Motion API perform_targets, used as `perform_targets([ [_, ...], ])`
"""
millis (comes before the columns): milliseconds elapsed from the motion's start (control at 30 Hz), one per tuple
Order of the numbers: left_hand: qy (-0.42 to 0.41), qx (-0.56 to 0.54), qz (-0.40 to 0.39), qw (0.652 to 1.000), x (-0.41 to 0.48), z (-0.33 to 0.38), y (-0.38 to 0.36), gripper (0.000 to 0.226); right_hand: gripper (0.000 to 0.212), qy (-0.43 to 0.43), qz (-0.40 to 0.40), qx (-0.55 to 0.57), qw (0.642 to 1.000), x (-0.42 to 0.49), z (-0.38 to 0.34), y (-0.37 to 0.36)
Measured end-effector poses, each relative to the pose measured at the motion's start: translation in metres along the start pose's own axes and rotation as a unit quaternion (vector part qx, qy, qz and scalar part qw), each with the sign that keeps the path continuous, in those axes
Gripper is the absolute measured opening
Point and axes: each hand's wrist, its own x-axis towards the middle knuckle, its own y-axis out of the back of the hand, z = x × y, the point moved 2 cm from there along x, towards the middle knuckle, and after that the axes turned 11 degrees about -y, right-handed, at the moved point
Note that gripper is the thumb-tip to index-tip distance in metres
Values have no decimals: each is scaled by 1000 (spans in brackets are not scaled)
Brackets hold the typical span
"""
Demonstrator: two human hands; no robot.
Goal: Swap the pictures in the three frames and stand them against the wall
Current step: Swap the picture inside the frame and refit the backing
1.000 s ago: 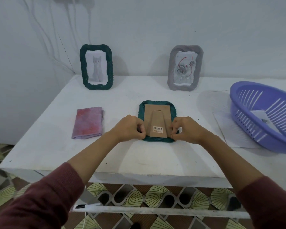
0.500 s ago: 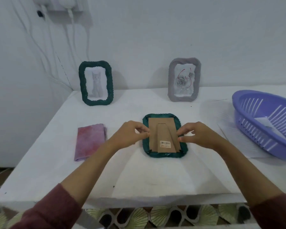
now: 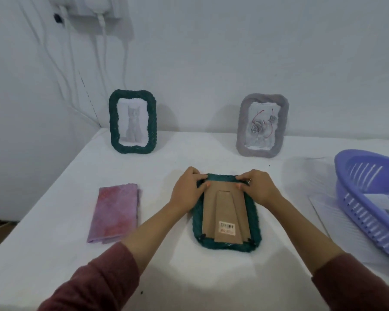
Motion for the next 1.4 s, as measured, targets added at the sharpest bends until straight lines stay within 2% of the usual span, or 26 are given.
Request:
perform_targets([
  [267,-1,-40,-16,999,11,-9,3,31,18,15,19,17,1000,2,0,-2],
  [433,-3,-47,-29,998,16,-11,3,33,20,-8,28,43,999,2,2,-5],
  [633,14,-105,-15,994,17,-12,6,29,20,-7,32,52,998,1,3,-6],
  [1033,7,-102,-36,994,20,-11,8,21,21,0,29,65,997,-2,0,-3],
  [1400,13,-112,-5,994,18,-11,7,22,20,-4,55,89,995,-4,3,-7],
])
